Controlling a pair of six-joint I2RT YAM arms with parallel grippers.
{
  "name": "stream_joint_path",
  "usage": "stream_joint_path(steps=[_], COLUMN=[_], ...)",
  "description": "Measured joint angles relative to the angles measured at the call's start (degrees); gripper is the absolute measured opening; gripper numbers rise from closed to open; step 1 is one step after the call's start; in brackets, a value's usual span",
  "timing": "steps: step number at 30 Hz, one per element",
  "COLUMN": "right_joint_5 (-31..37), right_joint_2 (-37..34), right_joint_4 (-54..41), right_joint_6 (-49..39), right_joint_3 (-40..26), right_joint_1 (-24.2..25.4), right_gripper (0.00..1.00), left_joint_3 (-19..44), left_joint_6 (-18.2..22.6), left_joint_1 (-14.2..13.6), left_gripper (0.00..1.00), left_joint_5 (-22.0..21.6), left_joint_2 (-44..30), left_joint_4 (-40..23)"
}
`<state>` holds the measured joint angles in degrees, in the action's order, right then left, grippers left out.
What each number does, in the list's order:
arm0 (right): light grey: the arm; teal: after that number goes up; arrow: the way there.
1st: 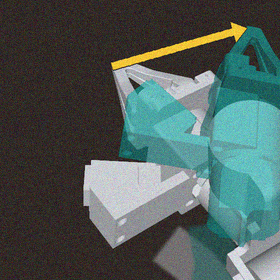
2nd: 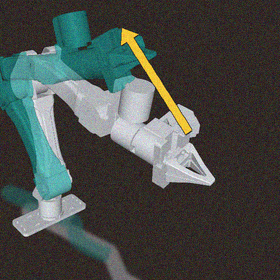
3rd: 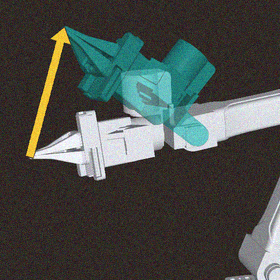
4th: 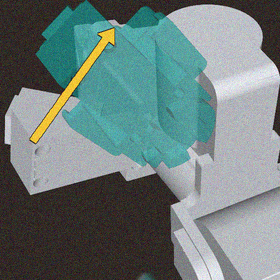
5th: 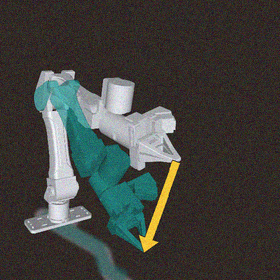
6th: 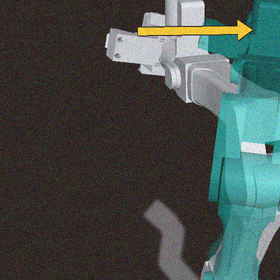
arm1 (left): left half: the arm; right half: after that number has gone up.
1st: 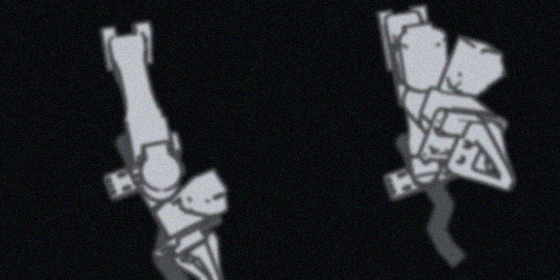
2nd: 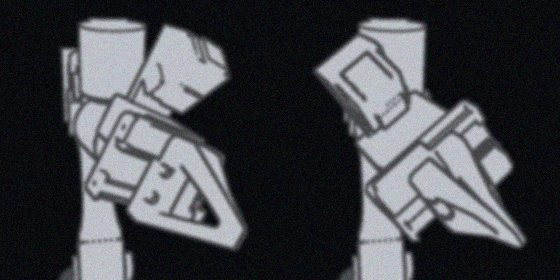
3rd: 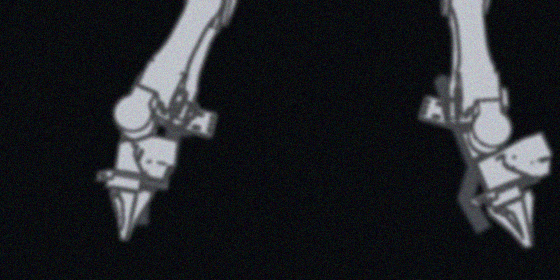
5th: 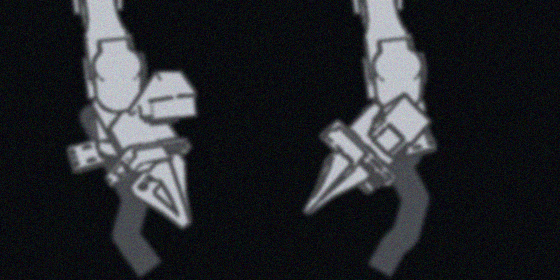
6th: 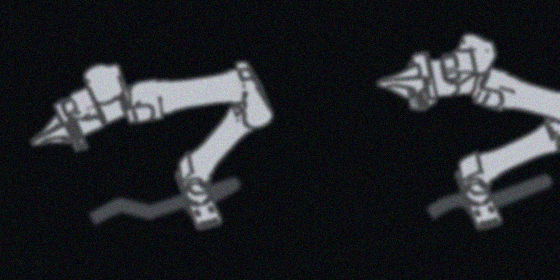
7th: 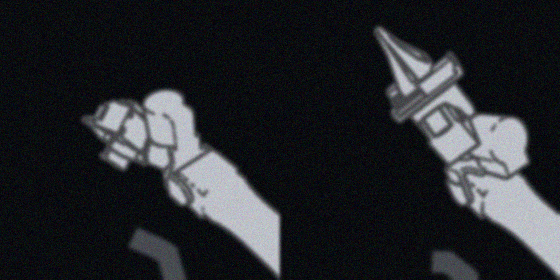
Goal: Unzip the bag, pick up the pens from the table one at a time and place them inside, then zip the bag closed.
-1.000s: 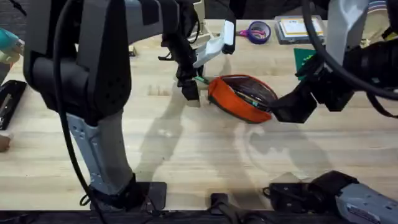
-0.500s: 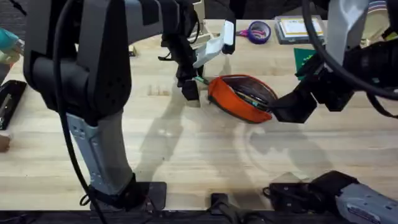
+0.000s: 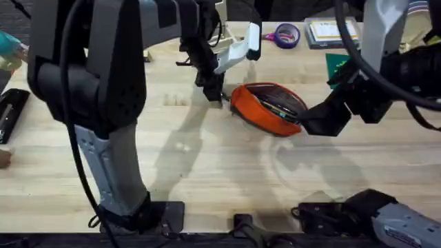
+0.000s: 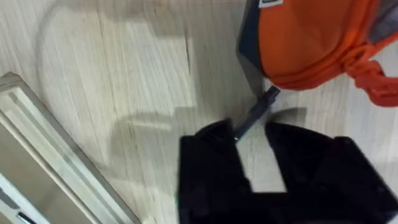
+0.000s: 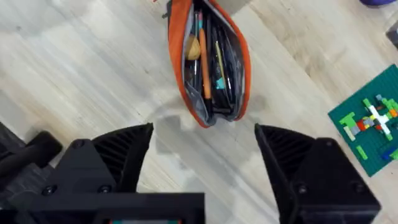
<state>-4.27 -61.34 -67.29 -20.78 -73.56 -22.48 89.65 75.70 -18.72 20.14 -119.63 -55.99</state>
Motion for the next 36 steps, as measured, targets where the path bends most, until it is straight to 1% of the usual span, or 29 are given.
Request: stream_joint_path(steps=[1, 2, 5, 9, 18, 24, 26, 27, 30, 36], right_joint_5=[0.0, 0.0, 0.0, 0.0, 0.0, 0.0, 0.0, 0.0, 0.0, 0.9], right_joint_2=[0.0, 0.0, 0.0, 0.0, 0.0, 0.0, 0.0, 0.0, 0.0, 0.0], right_joint_4=[0.0, 0.0, 0.0, 0.0, 0.0, 0.0, 0.0, 0.0, 0.0, 0.0], right_joint_6=[0.0, 0.0, 0.0, 0.0, 0.0, 0.0, 0.0, 0.0, 0.0, 0.0], right_joint_3=[0.0, 0.0, 0.0, 0.0, 0.0, 0.0, 0.0, 0.0, 0.0, 0.0], right_joint_1=[0.0, 0.0, 0.0, 0.0, 0.0, 0.0, 0.0, 0.0, 0.0, 0.0], right_gripper=[0.998, 0.998, 0.998, 0.998, 0.998, 0.998, 0.998, 0.998, 0.998, 0.997], left_joint_3=[0.0, 0.0, 0.0, 0.1, 0.2, 0.3, 0.3, 0.1, -0.2, -0.3], left_joint_6=[0.0, 0.0, -0.1, -0.3, -0.3, -0.3, -0.3, -0.3, -0.3, -0.3], left_joint_1=[0.0, 0.0, 0.0, 0.0, 0.0, -0.3, -0.4, -0.2, 0.0, 0.0], left_gripper=[0.324, 0.236, 0.197, 0.047, 0.041, 0.043, 0.043, 0.043, 0.043, 0.043], left_joint_5=[-0.1, -0.2, -0.2, 0.0, -0.1, -1.1, -2.0, -4.7, -6.3, -6.3], left_joint_2=[0.0, 0.0, 0.0, 0.0, 0.0, 0.1, 0.3, 1.3, 3.3, 10.0], left_joint_4=[-0.2, -0.4, -0.5, -1.0, -1.0, -1.2, -1.5, -2.6, -3.5, -4.2])
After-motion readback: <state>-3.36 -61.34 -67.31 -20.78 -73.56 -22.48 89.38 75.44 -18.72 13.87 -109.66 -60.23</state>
